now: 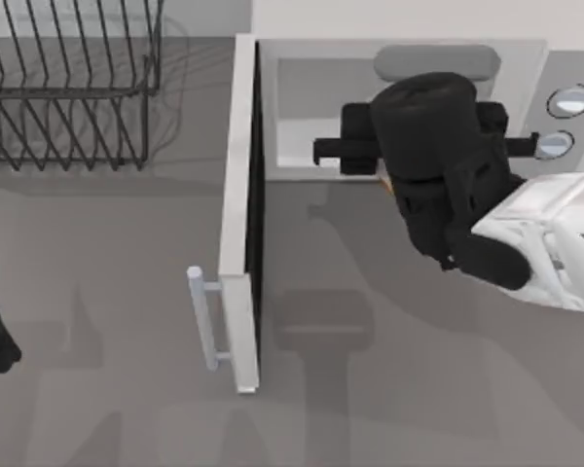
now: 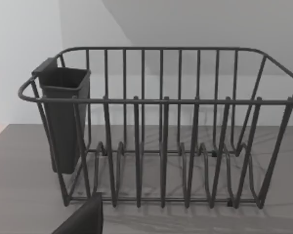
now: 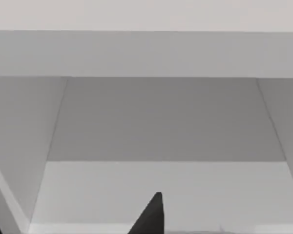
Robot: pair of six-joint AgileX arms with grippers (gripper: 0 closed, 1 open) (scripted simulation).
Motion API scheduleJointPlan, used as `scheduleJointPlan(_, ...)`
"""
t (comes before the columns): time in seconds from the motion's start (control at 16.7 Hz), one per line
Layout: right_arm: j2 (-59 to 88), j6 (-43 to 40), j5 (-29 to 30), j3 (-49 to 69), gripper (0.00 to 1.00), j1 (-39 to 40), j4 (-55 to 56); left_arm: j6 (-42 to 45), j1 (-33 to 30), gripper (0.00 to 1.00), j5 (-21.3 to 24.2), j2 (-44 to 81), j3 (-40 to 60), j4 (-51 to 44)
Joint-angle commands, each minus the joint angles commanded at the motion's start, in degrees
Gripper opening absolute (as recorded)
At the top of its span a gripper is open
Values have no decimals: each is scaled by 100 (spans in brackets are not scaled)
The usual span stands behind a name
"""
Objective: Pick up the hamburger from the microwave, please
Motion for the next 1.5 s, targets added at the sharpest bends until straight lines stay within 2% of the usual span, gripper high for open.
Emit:
scheduleJointPlan(0.42, 233, 15, 16, -77, 0, -11, 213, 0, 0, 100, 0, 0, 0, 0)
scheduleJointPlan(0.96, 2057, 22, 63, -806, 0, 21, 2946, 0, 0, 100, 0, 0, 0, 0)
scheduleJointPlan(1.38, 2352, 16, 57, -958, 0, 11, 3311, 0, 0, 100, 0, 0, 0, 0)
scheduleJointPlan(1.5, 2352, 16, 57, -958, 15, 11, 3311, 0, 0, 100, 0, 0, 0, 0)
